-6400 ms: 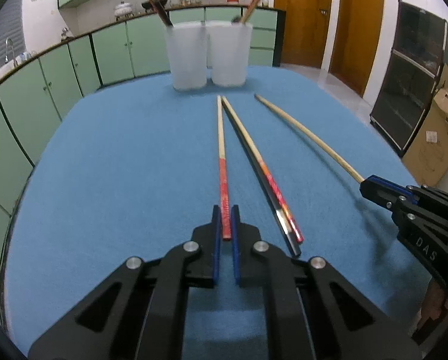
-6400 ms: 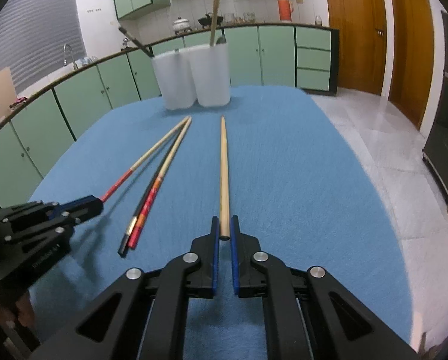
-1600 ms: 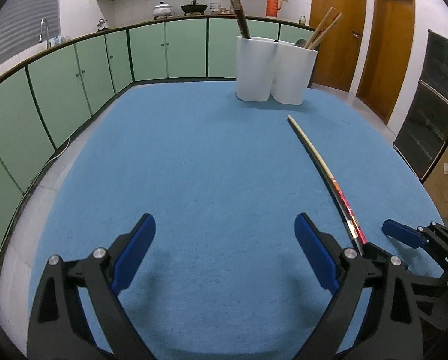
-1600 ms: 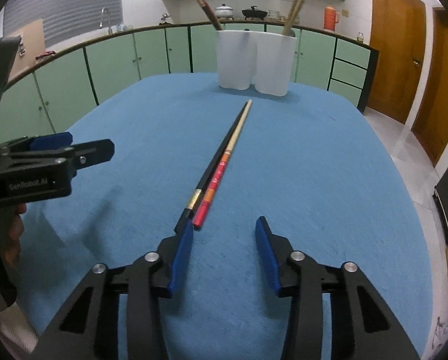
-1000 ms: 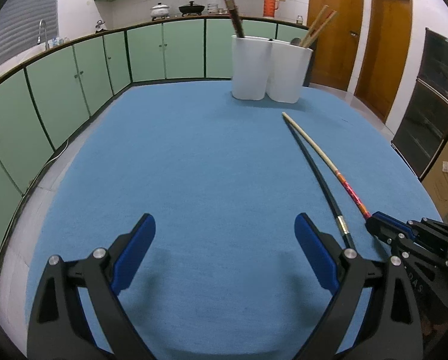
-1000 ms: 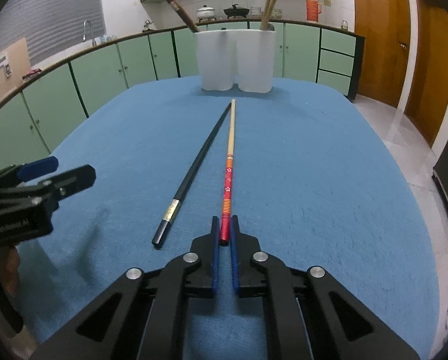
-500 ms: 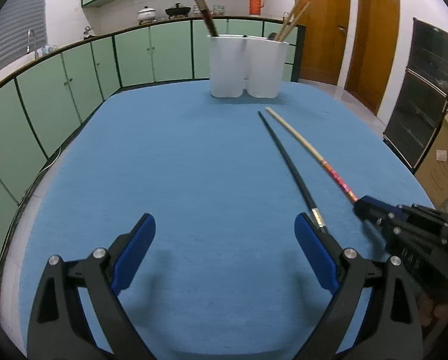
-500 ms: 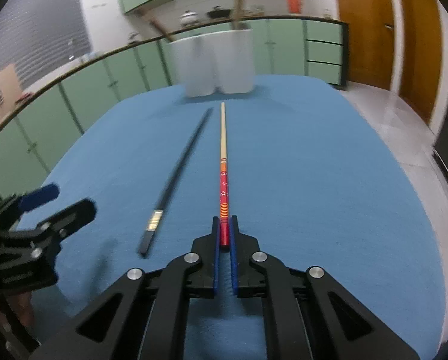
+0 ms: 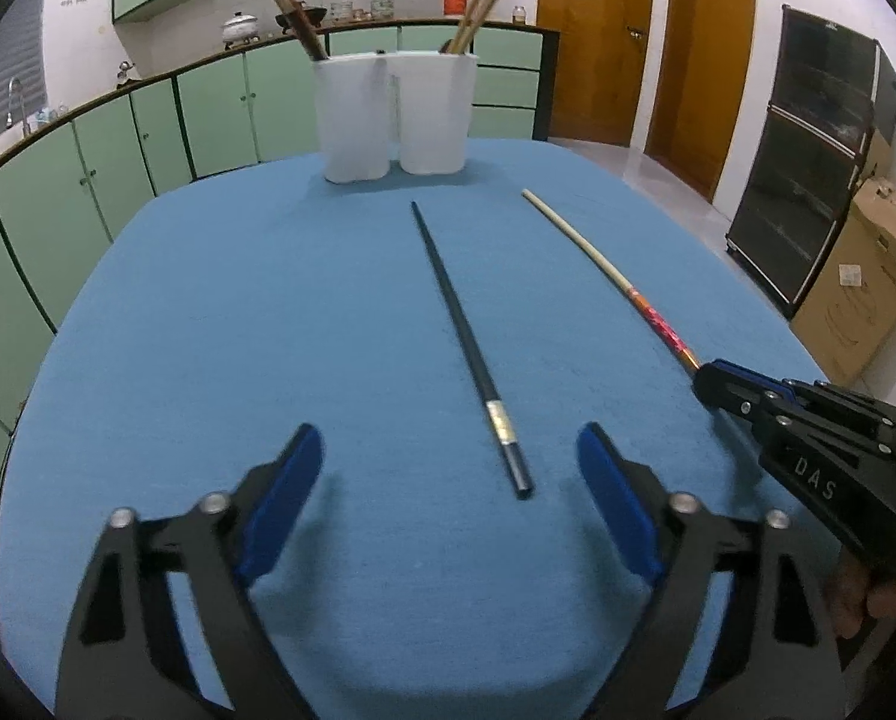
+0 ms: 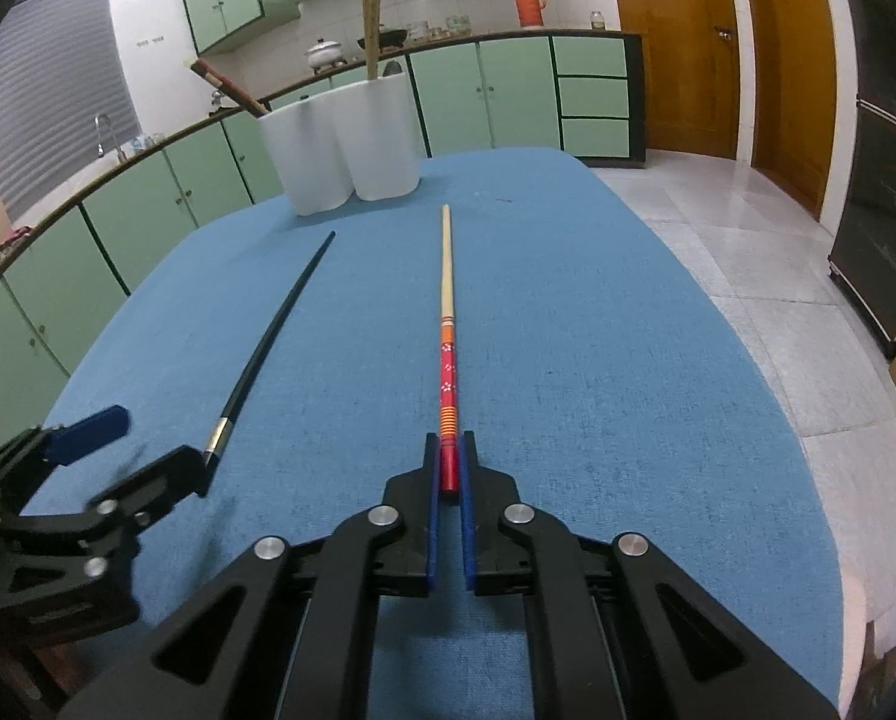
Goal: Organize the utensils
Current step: 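Grasp the red-patterned chopstick with the right gripper while the left grasps the black chopstick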
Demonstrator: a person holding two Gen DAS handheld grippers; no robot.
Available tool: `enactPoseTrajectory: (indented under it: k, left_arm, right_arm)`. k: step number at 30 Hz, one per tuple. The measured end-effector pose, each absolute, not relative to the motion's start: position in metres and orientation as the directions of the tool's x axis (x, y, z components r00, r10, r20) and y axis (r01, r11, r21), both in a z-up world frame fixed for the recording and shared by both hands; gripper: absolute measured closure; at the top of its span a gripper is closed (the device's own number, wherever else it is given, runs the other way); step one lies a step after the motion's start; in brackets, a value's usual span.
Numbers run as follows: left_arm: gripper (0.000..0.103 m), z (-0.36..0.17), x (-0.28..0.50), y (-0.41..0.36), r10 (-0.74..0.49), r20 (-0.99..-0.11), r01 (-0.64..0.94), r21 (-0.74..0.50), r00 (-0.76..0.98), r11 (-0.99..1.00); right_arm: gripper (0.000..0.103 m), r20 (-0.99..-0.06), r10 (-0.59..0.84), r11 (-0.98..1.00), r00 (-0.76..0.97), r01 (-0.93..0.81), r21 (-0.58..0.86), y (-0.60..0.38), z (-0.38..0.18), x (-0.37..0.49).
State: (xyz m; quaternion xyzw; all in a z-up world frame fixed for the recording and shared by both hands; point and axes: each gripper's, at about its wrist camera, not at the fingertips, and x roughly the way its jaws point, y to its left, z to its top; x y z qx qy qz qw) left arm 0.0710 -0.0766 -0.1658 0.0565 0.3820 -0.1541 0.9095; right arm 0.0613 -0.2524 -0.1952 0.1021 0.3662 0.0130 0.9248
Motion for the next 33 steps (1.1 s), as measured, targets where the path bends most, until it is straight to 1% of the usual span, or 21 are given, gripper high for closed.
enactPoseTrajectory:
  k: [2, 6, 7, 8, 10, 11, 13, 14, 15, 16, 24, 33]
  left_arm:
    - [0.025, -0.17, 0.072, -0.079, -0.237, -0.72, 0.321, -0.021, 0.652, 0.947]
    - [0.037, -0.175, 0.072, -0.085, -0.224, -0.726, 0.314, -0.012, 0.65, 0.949]
    - [0.043, -0.175, 0.071, -0.086, -0.222, -0.725, 0.313, -0.009, 0.652, 0.95]
    - [0.046, -0.176, 0.071, -0.086, -0.219, -0.724, 0.312, -0.006, 0.654, 0.95]
    - [0.059, -0.175, 0.07, -0.085, -0.216, -0.721, 0.305, -0.007, 0.658, 0.952]
    - [0.063, -0.175, 0.07, -0.084, -0.218, -0.72, 0.302, -0.012, 0.659, 0.953]
    - [0.077, -0.174, 0.071, -0.083, -0.221, -0.718, 0.3, -0.018, 0.66, 0.954]
    - [0.081, -0.174, 0.071, -0.083, -0.223, -0.717, 0.299, -0.021, 0.661, 0.954]
    - [0.09, -0.174, 0.072, -0.082, -0.227, -0.716, 0.3, -0.026, 0.66, 0.954]
    - [0.095, -0.173, 0.072, -0.081, -0.232, -0.717, 0.302, -0.032, 0.657, 0.953]
    - [0.097, -0.165, 0.075, -0.074, -0.234, -0.704, 0.282, -0.05, 0.67, 0.958]
    - [0.097, -0.133, 0.074, -0.069, -0.233, -0.639, 0.272, -0.04, 0.733, 0.962]
  right_arm:
    - [0.097, -0.673, 0.101, 0.978, 0.732, 0.05, 0.201, -0.253, -0.196, 0.062]
    - [0.097, -0.672, 0.102, 0.978, 0.734, 0.049, 0.202, -0.255, -0.195, 0.059]
    - [0.097, -0.671, 0.102, 0.978, 0.734, 0.049, 0.203, -0.255, -0.195, 0.058]
    - [0.097, -0.671, 0.103, 0.978, 0.734, 0.049, 0.203, -0.255, -0.195, 0.058]
    - [0.097, -0.671, 0.102, 0.978, 0.735, 0.05, 0.203, -0.255, -0.195, 0.058]
    - [0.097, -0.67, 0.102, 0.978, 0.735, 0.05, 0.203, -0.255, -0.195, 0.058]
    - [0.097, -0.669, 0.1, 0.979, 0.737, 0.048, 0.2, -0.254, -0.194, 0.058]
    - [0.097, -0.668, 0.099, 0.979, 0.738, 0.048, 0.198, -0.253, -0.193, 0.058]
    - [0.097, -0.667, 0.099, 0.979, 0.739, 0.047, 0.197, -0.252, -0.193, 0.058]
    - [0.097, -0.666, 0.098, 0.98, 0.74, 0.045, 0.194, -0.252, -0.192, 0.058]
    - [0.097, -0.648, 0.097, 0.983, 0.756, 0.029, 0.181, -0.251, -0.182, 0.056]
    - [0.097, -0.604, 0.089, 0.987, 0.792, 0.011, 0.161, -0.25, -0.162, 0.055]
